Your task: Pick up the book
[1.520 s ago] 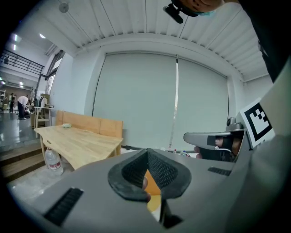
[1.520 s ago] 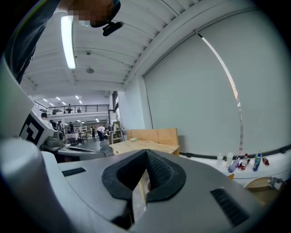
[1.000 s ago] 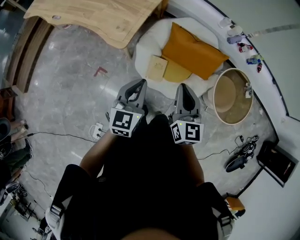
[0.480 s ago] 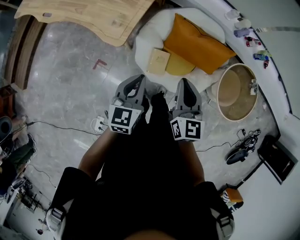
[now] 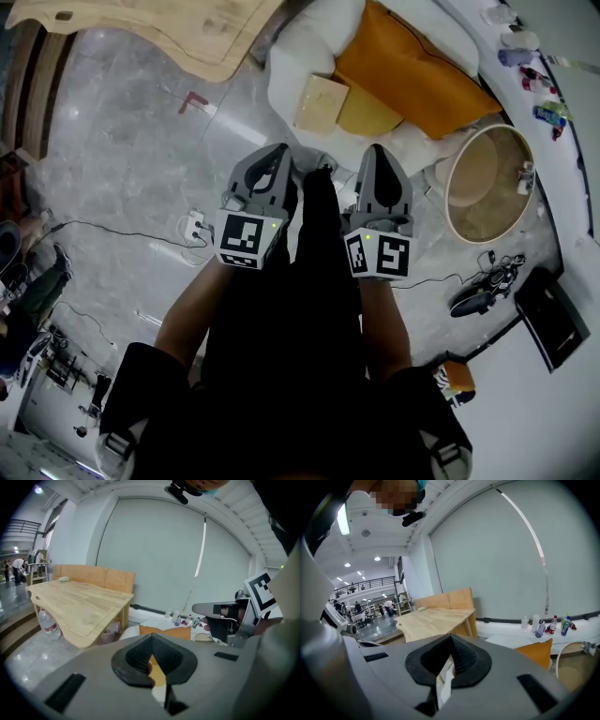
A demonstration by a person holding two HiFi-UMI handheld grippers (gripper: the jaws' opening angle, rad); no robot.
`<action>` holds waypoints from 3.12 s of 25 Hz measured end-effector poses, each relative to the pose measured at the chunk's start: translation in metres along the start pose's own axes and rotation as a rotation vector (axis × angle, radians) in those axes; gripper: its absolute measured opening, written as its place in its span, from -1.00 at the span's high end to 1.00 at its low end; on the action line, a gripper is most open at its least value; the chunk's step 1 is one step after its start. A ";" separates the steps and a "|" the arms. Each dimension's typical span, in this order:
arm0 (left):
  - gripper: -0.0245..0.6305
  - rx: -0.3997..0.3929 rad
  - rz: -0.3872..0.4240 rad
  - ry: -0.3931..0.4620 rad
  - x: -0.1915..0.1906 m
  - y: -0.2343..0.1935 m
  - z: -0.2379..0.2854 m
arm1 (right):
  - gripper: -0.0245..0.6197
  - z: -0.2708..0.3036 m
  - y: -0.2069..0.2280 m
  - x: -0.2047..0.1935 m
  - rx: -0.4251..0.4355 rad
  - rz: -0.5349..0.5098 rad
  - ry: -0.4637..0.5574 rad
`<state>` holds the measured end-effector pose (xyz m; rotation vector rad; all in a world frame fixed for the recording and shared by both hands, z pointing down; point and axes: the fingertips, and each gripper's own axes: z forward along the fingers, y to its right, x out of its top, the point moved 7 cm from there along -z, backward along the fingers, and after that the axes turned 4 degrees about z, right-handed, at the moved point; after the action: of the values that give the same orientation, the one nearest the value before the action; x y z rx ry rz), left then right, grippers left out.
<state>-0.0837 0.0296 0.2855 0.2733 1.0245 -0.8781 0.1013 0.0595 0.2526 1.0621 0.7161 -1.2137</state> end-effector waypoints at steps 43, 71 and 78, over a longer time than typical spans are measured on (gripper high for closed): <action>0.92 0.029 -0.161 -0.223 -0.281 -0.066 0.209 | 0.91 0.130 0.063 -0.270 -0.014 0.130 -0.301; 0.12 -0.093 -0.248 -0.466 -0.433 -0.078 0.300 | 0.91 0.145 0.084 -0.326 0.003 0.145 -0.412; 0.10 -0.086 -0.271 -0.512 -0.458 -0.082 0.313 | 0.91 0.150 0.089 -0.331 0.001 0.154 -0.421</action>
<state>-0.0513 0.0284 0.8449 -0.1656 0.6241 -1.0745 0.0935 0.0481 0.6268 0.8089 0.3025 -1.2498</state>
